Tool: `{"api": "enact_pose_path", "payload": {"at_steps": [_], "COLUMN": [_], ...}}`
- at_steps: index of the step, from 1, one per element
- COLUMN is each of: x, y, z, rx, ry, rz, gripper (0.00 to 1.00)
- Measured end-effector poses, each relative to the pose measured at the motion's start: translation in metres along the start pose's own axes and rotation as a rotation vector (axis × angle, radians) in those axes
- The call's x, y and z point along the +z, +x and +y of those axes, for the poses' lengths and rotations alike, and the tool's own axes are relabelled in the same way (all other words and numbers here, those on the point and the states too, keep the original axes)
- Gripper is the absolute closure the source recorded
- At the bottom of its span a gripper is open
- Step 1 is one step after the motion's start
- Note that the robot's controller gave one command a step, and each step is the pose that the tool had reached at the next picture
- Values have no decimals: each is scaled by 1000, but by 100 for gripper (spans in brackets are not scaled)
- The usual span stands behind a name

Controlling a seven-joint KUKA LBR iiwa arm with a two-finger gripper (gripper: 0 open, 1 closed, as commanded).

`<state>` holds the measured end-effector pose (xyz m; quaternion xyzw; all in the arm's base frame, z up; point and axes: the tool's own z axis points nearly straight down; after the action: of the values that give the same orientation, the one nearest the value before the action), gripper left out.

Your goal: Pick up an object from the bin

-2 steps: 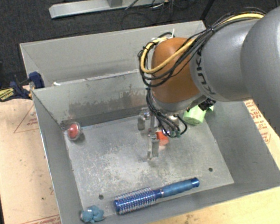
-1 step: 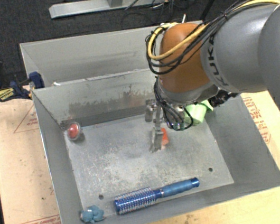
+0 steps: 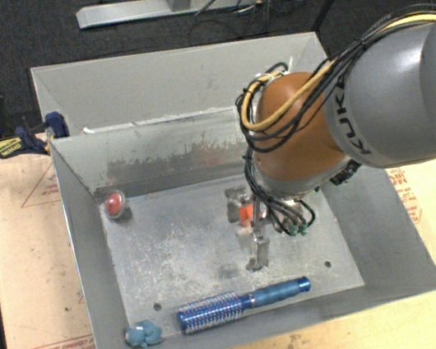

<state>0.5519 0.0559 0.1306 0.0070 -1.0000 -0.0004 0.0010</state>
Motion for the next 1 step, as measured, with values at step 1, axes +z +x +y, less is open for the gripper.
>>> {"api": "enact_pose_path", "payload": {"at_steps": [1], "x": [22], "y": [41], "z": [63], "rx": [-115], "ry": [-2], "rz": [-1], "gripper": [0]}}
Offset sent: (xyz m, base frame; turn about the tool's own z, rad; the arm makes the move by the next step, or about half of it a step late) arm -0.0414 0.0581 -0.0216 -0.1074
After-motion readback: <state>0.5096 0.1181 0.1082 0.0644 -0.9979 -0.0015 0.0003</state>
